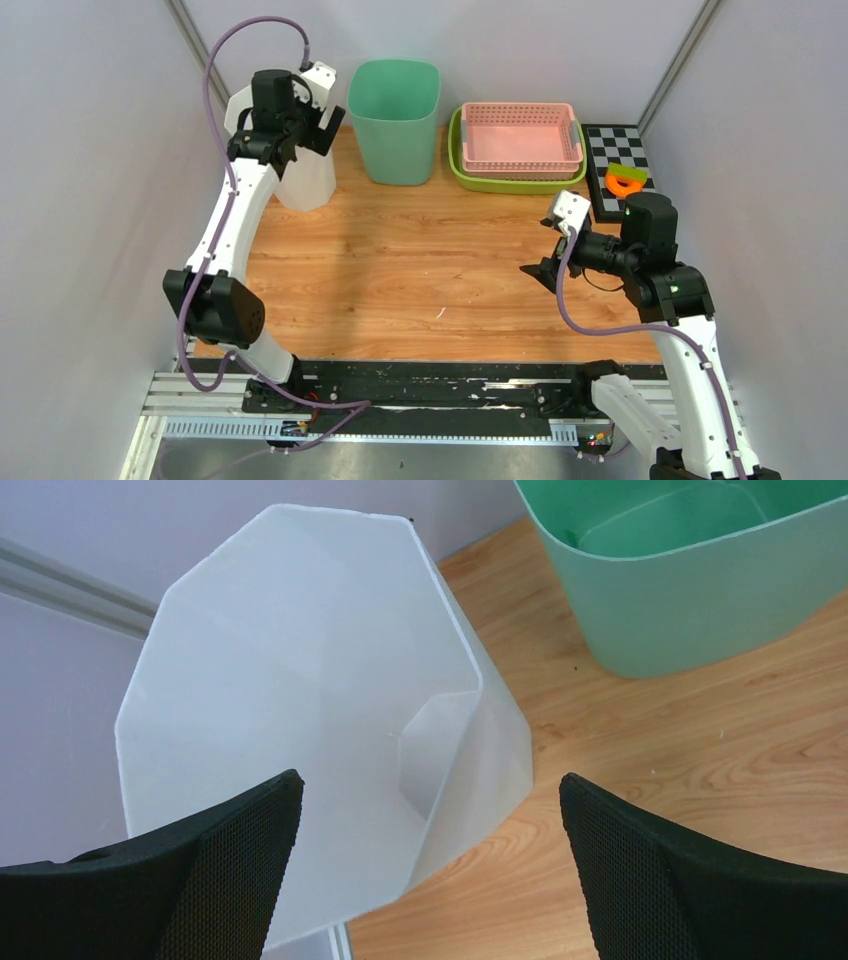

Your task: Turn the large container upside down

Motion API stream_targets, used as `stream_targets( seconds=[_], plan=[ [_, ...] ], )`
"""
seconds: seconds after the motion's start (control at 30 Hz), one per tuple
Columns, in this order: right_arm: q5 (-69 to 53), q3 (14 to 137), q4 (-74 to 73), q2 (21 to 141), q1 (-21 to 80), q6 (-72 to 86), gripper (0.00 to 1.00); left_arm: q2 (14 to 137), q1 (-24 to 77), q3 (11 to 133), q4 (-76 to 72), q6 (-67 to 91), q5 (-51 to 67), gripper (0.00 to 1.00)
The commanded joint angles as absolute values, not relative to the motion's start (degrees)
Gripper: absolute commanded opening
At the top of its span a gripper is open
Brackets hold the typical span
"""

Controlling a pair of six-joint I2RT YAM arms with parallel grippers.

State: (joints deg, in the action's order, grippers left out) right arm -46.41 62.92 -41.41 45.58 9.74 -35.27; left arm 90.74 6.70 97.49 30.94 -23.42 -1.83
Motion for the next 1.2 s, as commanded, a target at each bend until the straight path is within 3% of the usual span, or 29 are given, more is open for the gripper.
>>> stream_targets(
  seconds=[0.0, 0.23, 0.37, 0.57, 0.83, 1.17],
  plan=[
    [-45.9, 61.5, -40.5, 45.2, 10.7, -34.0, 1.00, 94.9, 6.2, 100.4, 29.7, -24.4, -4.1, 1.00],
    [-45.6, 61.2, -40.2, 45.3, 10.7, -33.8, 1.00, 98.7, 5.6, 101.1, 30.4, -23.9, -2.5, 0.94],
    [-45.5, 61.1, -40.1, 45.6, 10.7, -33.9, 1.00, 99.2, 5.5, 101.0, 31.5, -23.4, -0.6, 0.85],
    [-45.3, 61.0, -40.0, 45.4, 10.8, -33.8, 1.00, 98.8, 5.5, 100.9, 32.9, -22.8, 1.9, 0.63],
    [-45.2, 60.7, -39.8, 44.8, 10.8, -33.8, 1.00, 98.6, 5.4, 101.0, 34.8, -22.5, 1.5, 0.43],
    [-45.0, 60.4, -39.5, 44.6, 10.8, -33.8, 1.00, 96.4, 5.4, 100.8, 36.9, -21.8, 2.9, 0.29]
  ],
)
